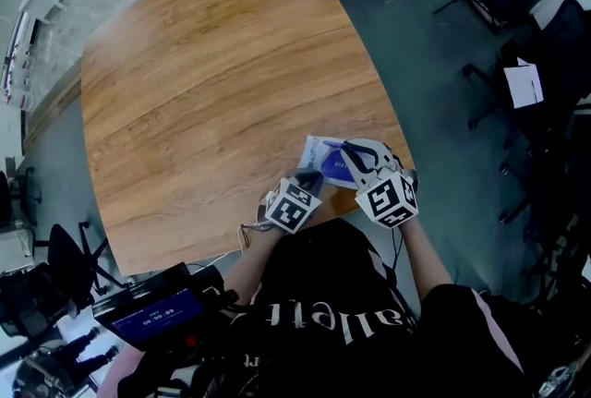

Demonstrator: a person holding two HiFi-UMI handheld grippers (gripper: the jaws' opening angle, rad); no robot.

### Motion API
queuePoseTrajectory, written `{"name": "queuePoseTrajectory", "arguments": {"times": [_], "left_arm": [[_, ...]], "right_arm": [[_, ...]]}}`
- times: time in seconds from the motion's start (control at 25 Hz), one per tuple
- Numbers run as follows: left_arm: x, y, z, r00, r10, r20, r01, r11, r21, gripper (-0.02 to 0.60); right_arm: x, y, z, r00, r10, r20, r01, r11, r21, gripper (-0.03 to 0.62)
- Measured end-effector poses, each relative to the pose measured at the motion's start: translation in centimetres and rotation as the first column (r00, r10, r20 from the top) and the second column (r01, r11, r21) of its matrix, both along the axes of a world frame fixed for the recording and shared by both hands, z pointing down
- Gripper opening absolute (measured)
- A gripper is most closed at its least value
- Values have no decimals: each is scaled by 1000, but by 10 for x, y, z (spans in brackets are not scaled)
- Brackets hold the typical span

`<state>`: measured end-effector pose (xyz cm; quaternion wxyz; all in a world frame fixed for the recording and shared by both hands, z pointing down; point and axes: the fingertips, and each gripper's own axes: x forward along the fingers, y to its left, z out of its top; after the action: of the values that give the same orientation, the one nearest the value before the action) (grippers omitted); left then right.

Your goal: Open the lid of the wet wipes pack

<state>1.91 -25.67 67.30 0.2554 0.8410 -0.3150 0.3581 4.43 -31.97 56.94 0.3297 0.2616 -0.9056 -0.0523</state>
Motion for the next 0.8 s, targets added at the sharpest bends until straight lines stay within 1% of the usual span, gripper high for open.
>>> {"name": "queuePoseTrajectory", "arguments": {"times": [0.2,0.4,0.64,0.8], "left_arm": [[1,0,1,1000,2,-1,-2,1000,-4,2],[2,-1,1,1000,2,-3,-2,1000,-3,2],[-1,0,1,1000,3,2,-3,1000,-1,2],[-1,0,2,1000,1,-4,-1,1000,-7,2]], "right_arm": [[12,-43,6,997,73,-16,-74,997,-18,37],[18,-69,27,991,127,-36,-130,988,-78,37],[21,-77,62,983,142,-114,-159,976,-150,37],[22,-78,71,980,168,-109,-186,965,-184,37]]}}
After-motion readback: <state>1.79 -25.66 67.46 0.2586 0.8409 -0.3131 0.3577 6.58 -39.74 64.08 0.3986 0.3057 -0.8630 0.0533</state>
